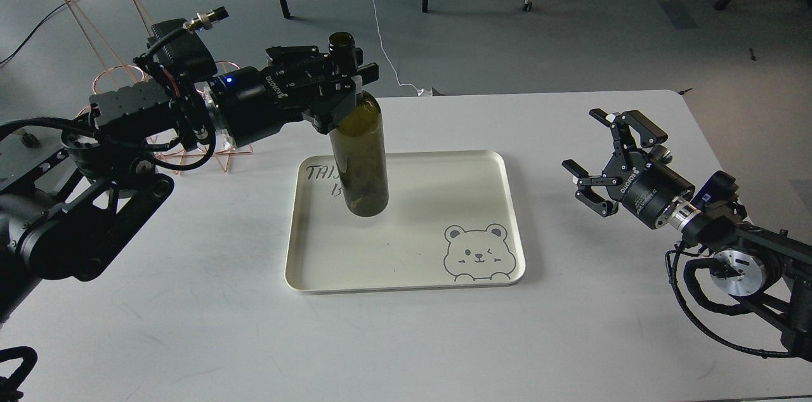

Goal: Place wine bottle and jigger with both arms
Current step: 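Lift the green wine bottle and carry it over the copper rack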

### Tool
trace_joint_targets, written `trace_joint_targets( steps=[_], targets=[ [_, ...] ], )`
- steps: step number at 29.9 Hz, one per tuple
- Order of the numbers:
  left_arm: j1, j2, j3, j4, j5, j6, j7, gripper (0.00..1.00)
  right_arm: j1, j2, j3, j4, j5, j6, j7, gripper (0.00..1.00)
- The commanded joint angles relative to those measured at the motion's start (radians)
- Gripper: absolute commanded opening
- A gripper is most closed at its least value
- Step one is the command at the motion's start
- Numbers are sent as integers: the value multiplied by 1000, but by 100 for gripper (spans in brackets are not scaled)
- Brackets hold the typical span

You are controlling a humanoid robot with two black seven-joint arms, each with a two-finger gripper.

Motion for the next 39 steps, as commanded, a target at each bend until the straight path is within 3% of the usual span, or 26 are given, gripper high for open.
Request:
trace_joint_targets(
  steps=[1, 10, 16, 39],
  targets=[
    [-70, 70, 0, 38, 0, -4, 0, 22, -1, 1, 1, 0, 0, -10, 0, 98],
    [-216, 225, 10, 233, -49, 1, 0, 22, -1, 10, -1, 0, 0, -25, 0, 98],
    [-273, 285, 58, 250, -132, -1, 0, 23, -1, 10, -4, 0, 0, -25, 0, 98],
    [-267, 287, 73, 359, -126, 4, 0, 23, -17, 10, -5, 3, -2, -25, 0, 98]
  ],
)
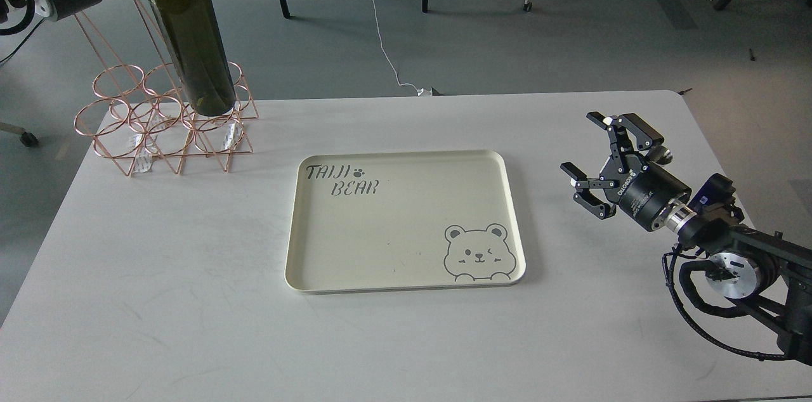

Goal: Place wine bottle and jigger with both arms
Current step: 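Lift the green wine bottle and carry it over the copper rack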

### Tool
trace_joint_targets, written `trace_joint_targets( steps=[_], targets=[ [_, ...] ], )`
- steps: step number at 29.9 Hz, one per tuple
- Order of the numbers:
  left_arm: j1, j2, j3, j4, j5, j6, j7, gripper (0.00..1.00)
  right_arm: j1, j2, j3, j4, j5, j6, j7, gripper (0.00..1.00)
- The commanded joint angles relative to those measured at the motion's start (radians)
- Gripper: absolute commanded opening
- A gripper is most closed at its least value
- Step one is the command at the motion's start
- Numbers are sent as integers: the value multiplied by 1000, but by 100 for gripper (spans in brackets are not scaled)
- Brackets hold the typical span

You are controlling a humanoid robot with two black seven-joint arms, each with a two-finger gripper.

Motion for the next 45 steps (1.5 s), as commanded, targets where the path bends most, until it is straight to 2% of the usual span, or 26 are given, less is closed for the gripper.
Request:
trace_joint_targets(
  steps=[1, 45],
  targets=[
    [7, -3, 0, 9, 0, 1, 0, 23, -8, 0, 1, 1, 0, 0, 0, 98],
    [17, -31, 59, 93, 9, 38, 0, 25, -17, 0, 5, 2, -11, 0, 0, 98]
  ],
)
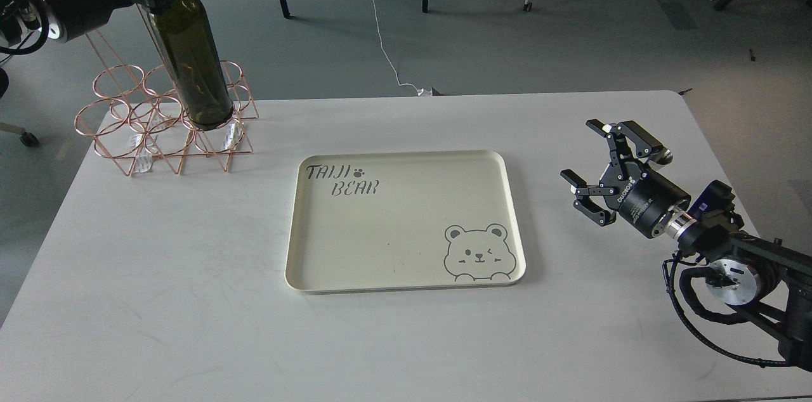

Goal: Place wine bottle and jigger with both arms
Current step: 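Lift the green wine bottle and carry it over the copper rack, then lower the bottle into the copper wine rack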

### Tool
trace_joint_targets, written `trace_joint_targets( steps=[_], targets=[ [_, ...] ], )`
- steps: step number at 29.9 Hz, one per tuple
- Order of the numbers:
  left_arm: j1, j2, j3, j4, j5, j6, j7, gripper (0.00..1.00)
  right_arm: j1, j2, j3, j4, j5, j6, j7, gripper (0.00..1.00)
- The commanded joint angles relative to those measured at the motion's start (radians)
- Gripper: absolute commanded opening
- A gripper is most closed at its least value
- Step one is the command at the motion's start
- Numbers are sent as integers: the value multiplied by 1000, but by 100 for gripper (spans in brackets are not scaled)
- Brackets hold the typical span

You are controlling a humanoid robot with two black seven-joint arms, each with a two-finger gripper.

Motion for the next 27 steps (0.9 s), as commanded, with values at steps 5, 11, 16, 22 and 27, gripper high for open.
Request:
trace_joint_targets(
  steps=[5, 11, 16, 22, 27],
  targets=[
    [3, -18, 16, 38, 0, 25, 0, 27, -2, 1, 0, 0, 0, 0, 0, 98],
    [3, -33, 31, 66, 0, 37, 0, 27, -2, 1, 1, 0, 0, 0, 0, 98],
    [5, -45, 44, 84, 0, 52, 0, 27, -2, 1, 1, 0, 0, 0, 0, 98],
    [18, -47, 45, 86, 0, 56, 0, 28, -2, 1, 1, 2, 0, 0, 0, 98],
    [38, -47, 45, 86, 0, 66, 0, 29, -5, 0, 1, 0, 0, -1, 0, 98]
  ],
)
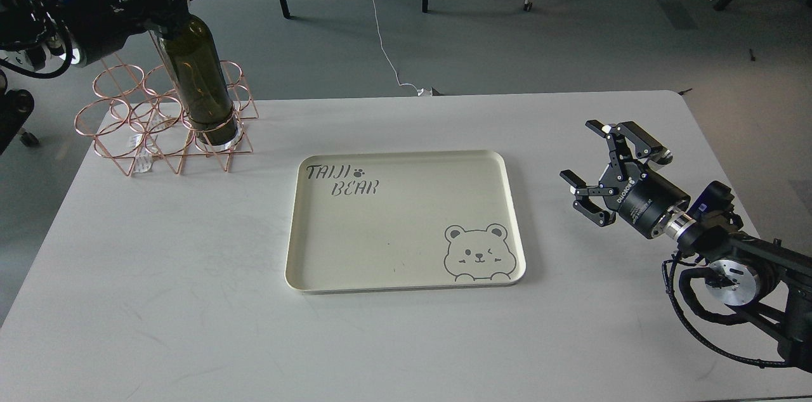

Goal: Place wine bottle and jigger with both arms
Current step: 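Lower the bottle into the copper wine rack, then open the left gripper and lift it away from the bottle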

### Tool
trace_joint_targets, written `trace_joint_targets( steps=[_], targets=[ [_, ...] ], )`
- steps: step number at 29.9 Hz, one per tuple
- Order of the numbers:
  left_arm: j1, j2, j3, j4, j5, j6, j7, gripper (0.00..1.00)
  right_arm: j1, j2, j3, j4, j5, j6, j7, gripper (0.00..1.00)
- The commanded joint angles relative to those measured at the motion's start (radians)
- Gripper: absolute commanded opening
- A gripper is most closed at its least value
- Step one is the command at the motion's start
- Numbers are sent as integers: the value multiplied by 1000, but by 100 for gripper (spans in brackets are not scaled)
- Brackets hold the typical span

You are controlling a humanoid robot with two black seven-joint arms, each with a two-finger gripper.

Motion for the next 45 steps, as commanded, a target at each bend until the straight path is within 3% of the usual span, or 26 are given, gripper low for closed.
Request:
trace_joint_targets(
  steps=[1, 25, 28, 31, 32, 34, 39, 45],
  targets=[
    [14, 0, 0, 0, 0, 6, 0, 29, -1, -1, -2, -1, 0, -2, 0, 98],
    [57, -23, 0, 29, 0, 22, 0, 43, -17, 0, 1, 4, 0, -2, 0, 98],
    [57, -23, 0, 29, -2, 22, 0, 55, -17, 0, 1, 4, 0, 0, 0, 98],
    [55, -23, -2, 29, -5, 26, 0, 87, -17, 0, 1, 4, 0, -2, 0, 98],
    [55, -26, -2, 29, -5, 31, 0, 93, -17, 0, 1, 4, 0, -2, 0, 98],
    [52, -32, -2, 29, -5, 40, 0, 97, -17, 0, 1, 4, 0, -2, 0, 98],
    [40, -29, -6, 25, -8, 45, 0, 98, -17, 0, 1, 6, 0, -2, 0, 98],
    [-89, 12, -6, 17, -11, 51, 0, 98, -17, 0, 1, 6, 0, -2, 0, 98]
  ],
)
